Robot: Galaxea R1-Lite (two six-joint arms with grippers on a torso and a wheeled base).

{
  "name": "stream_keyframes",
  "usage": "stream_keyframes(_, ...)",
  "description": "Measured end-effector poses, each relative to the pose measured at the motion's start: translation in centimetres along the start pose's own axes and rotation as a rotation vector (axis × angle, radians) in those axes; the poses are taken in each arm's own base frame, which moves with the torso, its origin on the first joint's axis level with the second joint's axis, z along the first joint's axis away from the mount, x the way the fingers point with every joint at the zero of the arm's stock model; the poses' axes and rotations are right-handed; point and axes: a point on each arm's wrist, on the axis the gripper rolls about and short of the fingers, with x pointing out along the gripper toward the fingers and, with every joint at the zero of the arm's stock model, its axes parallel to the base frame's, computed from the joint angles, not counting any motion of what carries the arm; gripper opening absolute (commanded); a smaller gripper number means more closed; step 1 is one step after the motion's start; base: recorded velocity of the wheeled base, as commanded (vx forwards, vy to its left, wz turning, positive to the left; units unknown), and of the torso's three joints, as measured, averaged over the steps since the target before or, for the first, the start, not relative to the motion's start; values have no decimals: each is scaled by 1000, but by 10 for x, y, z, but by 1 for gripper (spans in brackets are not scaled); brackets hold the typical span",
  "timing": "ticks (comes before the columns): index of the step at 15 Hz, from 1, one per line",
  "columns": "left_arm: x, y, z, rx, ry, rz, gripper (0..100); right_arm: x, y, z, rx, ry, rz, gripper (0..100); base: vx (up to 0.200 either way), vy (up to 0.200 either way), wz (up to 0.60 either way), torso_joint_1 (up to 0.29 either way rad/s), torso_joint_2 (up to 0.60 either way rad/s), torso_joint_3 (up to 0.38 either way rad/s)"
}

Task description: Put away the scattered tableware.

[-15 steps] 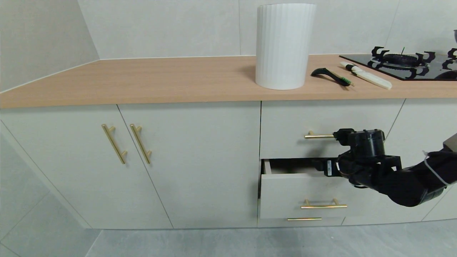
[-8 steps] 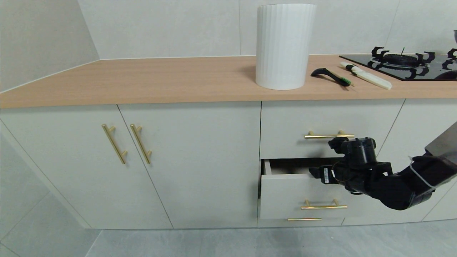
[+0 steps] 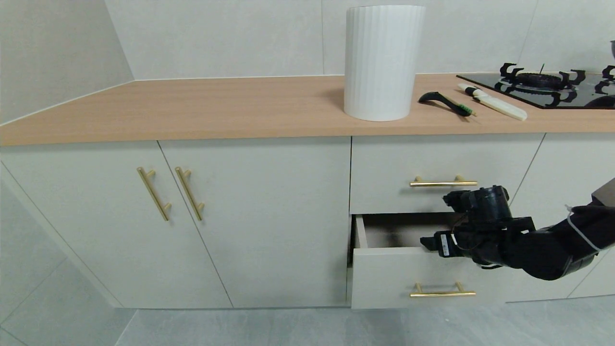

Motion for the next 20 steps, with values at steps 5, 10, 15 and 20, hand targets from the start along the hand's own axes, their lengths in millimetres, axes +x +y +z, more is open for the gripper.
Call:
stream_keyframes(5,0,0,0,0,0,0,100,-23,7,-1,-40,83,35,100,0,0,0,0,0,0)
stream_keyframes(10,0,0,0,0,0,0,100,-44,14,-7,-133,177,70,100,0,0,0,0,0,0)
stream_keyframes(15,0,0,0,0,0,0,100,-61,15,-16,-238,287,86,100,0,0,0,0,0,0)
stream_keyframes(20,0,0,0,0,0,0,100,-73,18,-27,-343,400,114,100,0,0,0,0,0,0)
